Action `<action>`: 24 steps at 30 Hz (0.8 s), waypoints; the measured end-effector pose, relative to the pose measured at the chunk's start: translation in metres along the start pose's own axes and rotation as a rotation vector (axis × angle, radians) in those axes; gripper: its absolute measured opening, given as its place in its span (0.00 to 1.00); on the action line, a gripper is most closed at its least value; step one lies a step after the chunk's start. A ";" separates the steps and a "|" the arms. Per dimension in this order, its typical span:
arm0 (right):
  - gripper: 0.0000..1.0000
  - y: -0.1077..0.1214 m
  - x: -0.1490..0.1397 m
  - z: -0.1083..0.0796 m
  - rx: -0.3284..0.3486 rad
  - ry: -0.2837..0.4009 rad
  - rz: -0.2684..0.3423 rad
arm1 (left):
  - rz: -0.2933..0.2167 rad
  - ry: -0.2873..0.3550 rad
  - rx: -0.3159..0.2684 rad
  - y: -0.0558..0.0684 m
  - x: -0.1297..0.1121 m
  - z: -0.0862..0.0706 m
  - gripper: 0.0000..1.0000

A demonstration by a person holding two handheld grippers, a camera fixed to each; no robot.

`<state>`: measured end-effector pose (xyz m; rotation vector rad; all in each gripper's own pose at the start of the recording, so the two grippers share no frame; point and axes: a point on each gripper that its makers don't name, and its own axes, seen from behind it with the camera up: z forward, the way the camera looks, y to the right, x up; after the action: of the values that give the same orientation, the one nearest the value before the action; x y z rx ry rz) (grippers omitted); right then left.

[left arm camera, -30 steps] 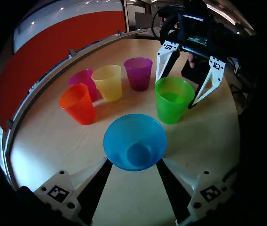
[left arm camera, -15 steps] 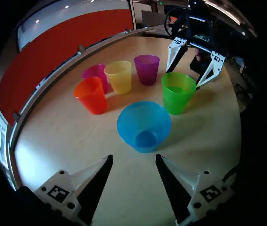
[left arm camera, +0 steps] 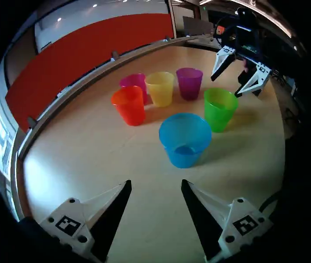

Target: Pour water

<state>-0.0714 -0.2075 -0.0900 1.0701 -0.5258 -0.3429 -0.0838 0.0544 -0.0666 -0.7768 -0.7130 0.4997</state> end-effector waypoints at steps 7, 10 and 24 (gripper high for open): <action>0.99 0.020 0.000 -0.019 -0.099 0.018 0.055 | -0.124 0.061 0.084 -0.027 -0.002 -0.015 0.84; 0.99 0.029 0.002 -0.027 -0.145 0.036 0.084 | -0.174 0.096 0.119 -0.038 -0.002 -0.022 0.84; 0.99 0.059 0.015 -0.061 -0.317 0.131 0.241 | -0.315 0.283 0.332 -0.088 0.010 -0.058 0.84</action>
<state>-0.0244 -0.1441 -0.0569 0.7080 -0.4588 -0.1361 -0.0214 -0.0199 -0.0245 -0.4015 -0.4599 0.2068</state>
